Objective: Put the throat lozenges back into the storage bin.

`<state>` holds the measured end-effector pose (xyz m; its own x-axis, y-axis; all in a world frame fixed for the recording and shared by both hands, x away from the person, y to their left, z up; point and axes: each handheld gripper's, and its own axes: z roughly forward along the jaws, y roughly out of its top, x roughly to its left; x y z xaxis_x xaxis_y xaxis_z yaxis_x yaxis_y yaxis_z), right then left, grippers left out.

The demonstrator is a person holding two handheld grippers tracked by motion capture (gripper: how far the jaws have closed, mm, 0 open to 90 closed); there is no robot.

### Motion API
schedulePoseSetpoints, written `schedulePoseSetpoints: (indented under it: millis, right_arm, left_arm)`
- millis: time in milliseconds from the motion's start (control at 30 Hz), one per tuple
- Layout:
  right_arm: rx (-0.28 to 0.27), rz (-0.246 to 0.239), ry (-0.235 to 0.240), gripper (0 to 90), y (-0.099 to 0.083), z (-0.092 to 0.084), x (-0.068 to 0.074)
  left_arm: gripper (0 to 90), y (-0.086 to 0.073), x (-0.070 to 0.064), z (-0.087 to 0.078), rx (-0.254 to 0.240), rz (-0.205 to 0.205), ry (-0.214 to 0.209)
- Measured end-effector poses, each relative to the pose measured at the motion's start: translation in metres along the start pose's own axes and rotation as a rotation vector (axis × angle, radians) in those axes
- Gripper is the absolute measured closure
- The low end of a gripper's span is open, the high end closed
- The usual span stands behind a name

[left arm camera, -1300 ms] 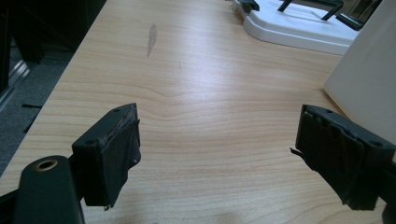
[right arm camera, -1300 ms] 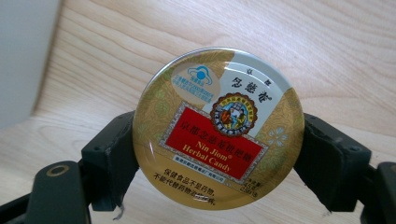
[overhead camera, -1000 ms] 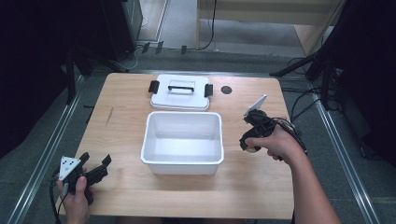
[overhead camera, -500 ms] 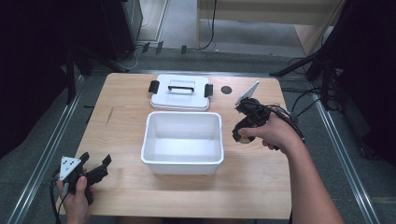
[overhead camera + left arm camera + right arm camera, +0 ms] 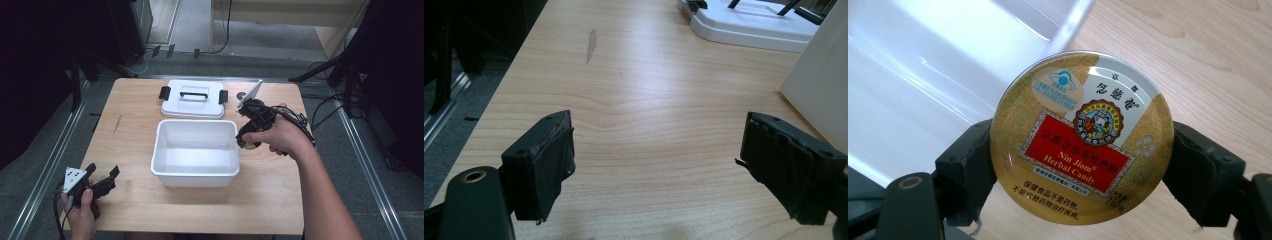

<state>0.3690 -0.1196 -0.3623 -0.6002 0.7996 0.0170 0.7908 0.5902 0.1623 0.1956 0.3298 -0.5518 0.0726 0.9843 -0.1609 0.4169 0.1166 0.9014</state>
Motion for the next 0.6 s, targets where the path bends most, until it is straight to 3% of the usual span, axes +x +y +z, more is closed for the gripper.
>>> schedulePoseSetpoints:
  millis: [433, 600]
  right_arm:
    - [-0.008, -0.066, 0.03, 20.3, 0.023, 0.004, 0.033]
    - [-0.02, -0.119, 0.043, 20.3, 0.031, 0.009, 0.046]
  left_arm:
    - [14.4, 0.0, 0.001, 0.0, 0.003, -0.004, -0.01]
    - [14.4, 0.0, 0.001, 0.0, 0.004, -0.004, -0.013]
